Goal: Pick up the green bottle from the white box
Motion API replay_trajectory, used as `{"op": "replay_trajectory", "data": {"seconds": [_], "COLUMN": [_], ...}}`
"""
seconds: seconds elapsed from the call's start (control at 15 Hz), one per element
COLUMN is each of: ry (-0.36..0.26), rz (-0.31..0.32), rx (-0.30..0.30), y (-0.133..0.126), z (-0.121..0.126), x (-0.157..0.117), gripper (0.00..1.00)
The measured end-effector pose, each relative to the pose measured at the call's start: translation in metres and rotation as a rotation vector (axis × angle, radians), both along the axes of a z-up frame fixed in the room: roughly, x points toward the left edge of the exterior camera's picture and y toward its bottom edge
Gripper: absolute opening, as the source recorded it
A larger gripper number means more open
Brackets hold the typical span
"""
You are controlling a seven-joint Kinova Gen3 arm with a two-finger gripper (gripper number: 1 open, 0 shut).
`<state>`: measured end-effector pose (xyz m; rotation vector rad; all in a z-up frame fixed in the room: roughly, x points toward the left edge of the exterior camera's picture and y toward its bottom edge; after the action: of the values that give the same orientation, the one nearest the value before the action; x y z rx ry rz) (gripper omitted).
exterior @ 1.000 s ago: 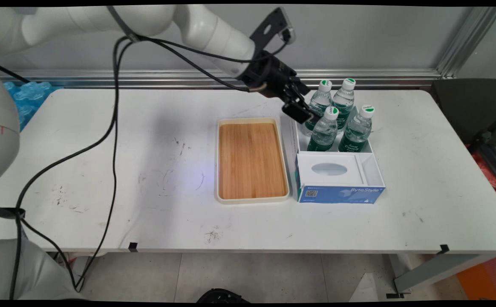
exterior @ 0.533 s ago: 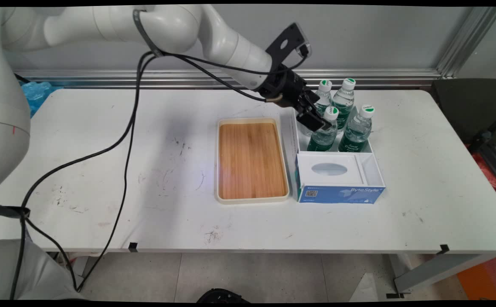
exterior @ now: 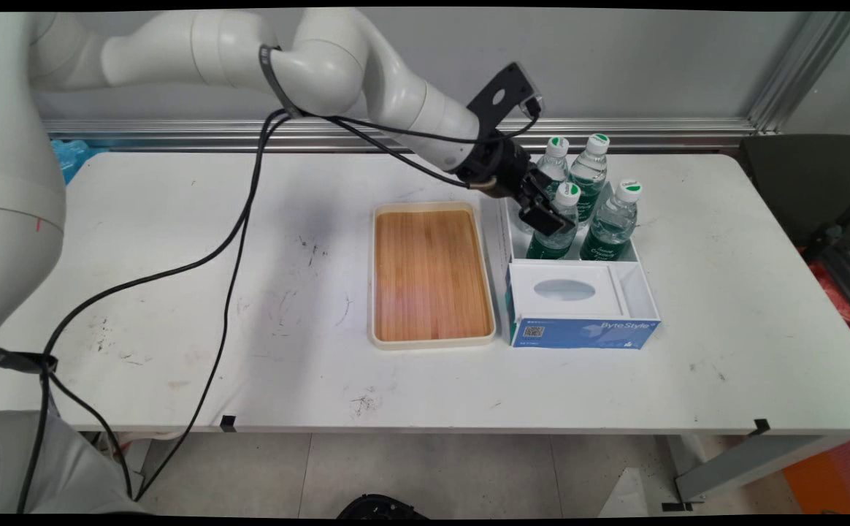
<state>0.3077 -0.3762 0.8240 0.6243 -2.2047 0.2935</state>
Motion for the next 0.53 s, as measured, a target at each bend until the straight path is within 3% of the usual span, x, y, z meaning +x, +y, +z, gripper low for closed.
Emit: {"op": "replay_trajectory", "data": {"seconds": [0.4,0.47,0.53], "ry": [0.008,0.008,0.007], "rz": [0.003,0.001,0.001], "rx": [0.005,0.006,0.006], "y": [-0.005,-0.006,-0.006], "z": [-0.014,-0.016,-0.017], "x": [-0.008,-0.009,-0.009], "gripper": [1.0,0.0,0.0]}}
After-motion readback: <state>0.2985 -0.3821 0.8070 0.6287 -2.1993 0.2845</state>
